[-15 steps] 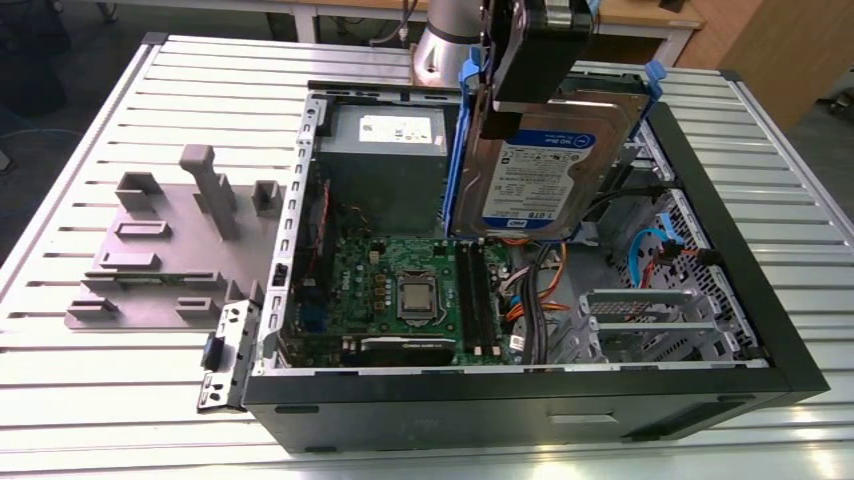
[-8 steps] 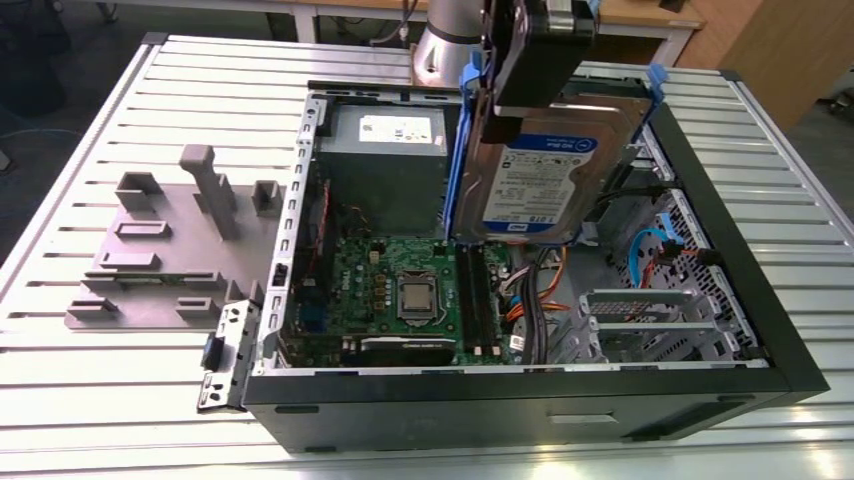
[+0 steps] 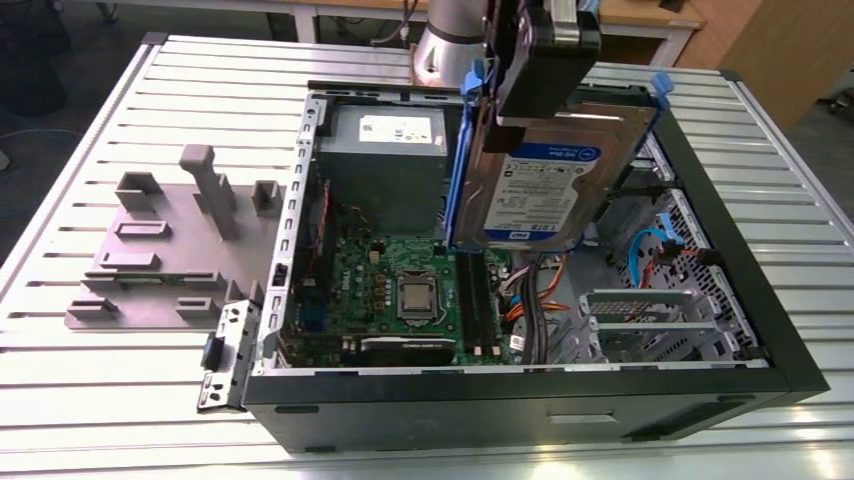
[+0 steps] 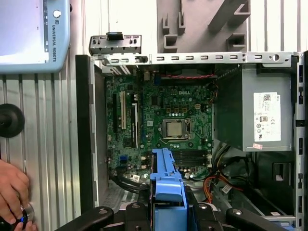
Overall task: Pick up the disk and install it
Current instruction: 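Insert the disk into the insertion slot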
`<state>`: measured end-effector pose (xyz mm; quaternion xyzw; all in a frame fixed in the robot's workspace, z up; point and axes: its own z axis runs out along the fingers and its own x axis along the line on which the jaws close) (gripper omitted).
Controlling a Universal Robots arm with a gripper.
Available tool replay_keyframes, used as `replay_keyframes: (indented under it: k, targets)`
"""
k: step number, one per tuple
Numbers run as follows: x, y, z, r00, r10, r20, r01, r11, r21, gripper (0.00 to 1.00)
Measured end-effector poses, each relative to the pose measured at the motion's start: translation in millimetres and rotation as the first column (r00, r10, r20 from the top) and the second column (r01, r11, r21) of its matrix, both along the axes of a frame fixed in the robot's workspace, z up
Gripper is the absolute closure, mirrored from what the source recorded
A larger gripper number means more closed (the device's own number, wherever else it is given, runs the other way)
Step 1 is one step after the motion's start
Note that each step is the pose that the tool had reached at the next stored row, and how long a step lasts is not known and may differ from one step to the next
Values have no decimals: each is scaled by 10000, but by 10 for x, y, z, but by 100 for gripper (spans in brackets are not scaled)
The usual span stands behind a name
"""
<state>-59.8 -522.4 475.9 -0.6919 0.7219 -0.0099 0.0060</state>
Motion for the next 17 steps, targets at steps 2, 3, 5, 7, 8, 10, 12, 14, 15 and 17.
replay_keyframes:
  k: [2, 3, 5, 7, 8, 10, 12, 14, 15, 17]
  targets:
    - [9, -3, -1, 10000, 1, 0, -1, 10000, -1, 64]
    - [18, -4, 0, 10000, 1, -1, -1, 10000, -1, 64]
    - [42, -5, -1, 10000, 0, -1, 0, 10000, -1, 64]
    - [68, -5, -1, 10000, 0, -7, 0, 10000, -1, 64]
    - [82, -4, -1, 10000, 0, -11, 0, 10000, -1, 64]
    - [116, -4, -2, 10000, 0, -25, 0, 10000, -1, 64]
    - [150, -5, -3, 10000, 0, -49, 0, 10000, 0, 64]
    - [172, -5, -2, 10000, 1, -57, -1, 10000, -1, 64]
    - [174, -8, -2, 10000, 1, -59, -1, 10000, -2, 64]
    - [177, -25, -2, 10000, 0, -59, 0, 10000, -2, 64]
